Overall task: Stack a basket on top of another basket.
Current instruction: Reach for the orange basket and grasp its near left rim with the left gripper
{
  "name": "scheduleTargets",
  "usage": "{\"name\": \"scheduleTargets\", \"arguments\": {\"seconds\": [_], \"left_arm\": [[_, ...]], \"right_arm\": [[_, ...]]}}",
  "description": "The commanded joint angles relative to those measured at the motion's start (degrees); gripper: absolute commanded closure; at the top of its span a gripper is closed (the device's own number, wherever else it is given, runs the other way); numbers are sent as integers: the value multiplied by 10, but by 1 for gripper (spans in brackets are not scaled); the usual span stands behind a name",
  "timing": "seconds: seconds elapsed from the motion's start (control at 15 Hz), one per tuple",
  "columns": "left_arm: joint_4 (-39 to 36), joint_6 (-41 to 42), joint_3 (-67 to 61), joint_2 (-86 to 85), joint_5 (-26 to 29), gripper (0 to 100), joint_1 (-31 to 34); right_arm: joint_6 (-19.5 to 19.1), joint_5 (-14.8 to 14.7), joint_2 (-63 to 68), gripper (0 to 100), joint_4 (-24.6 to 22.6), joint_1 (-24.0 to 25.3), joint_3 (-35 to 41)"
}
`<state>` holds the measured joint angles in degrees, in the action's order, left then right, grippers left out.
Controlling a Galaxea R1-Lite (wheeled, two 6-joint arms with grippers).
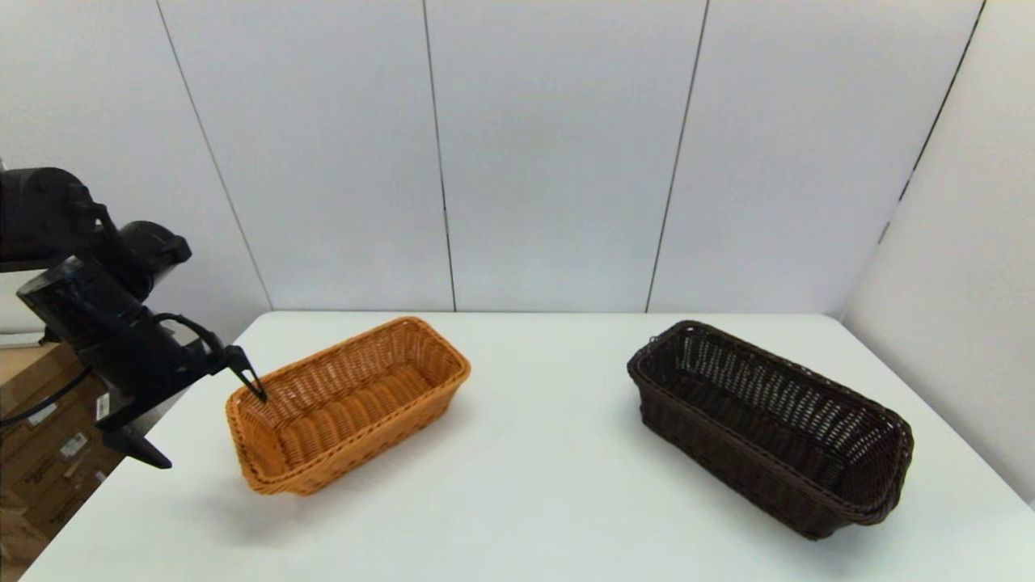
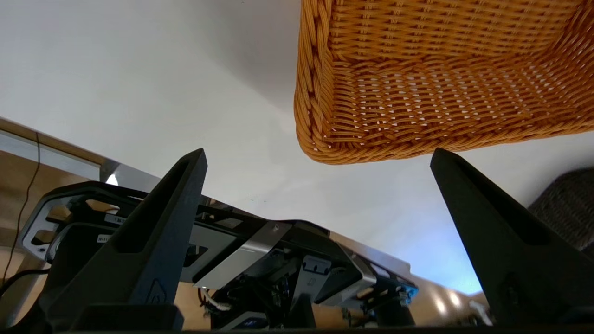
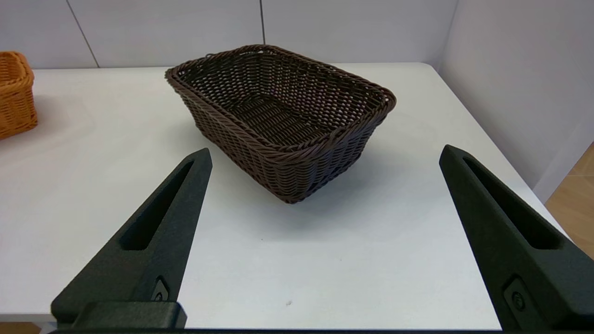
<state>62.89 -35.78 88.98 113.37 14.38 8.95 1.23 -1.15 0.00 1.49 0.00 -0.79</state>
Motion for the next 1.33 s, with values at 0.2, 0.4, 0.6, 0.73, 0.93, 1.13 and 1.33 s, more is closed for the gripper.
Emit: {"name": "scheduleTargets", "arguments": {"seconds": [0.2,0.4,0.6,0.73,0.93,1.13,1.33], "left_arm": [[-23,9,-6,77,6,0,10],[-52,19,-4,106,3,0,12],[-100,32,-3,128,5,0,12],[-118,41,0,141,6,0,12],[-158,47,0,164,8,0,12],[-178,47,-2,171,34,0,12],[-181,47,-6,170,43,0,12]], "right_arm": [[0,0,0,0,0,0,0],[0,0,0,0,0,0,0],[0,0,0,0,0,0,0],[0,0,0,0,0,0,0],[0,0,0,0,0,0,0],[0,0,0,0,0,0,0],[0,0,0,0,0,0,0]]}}
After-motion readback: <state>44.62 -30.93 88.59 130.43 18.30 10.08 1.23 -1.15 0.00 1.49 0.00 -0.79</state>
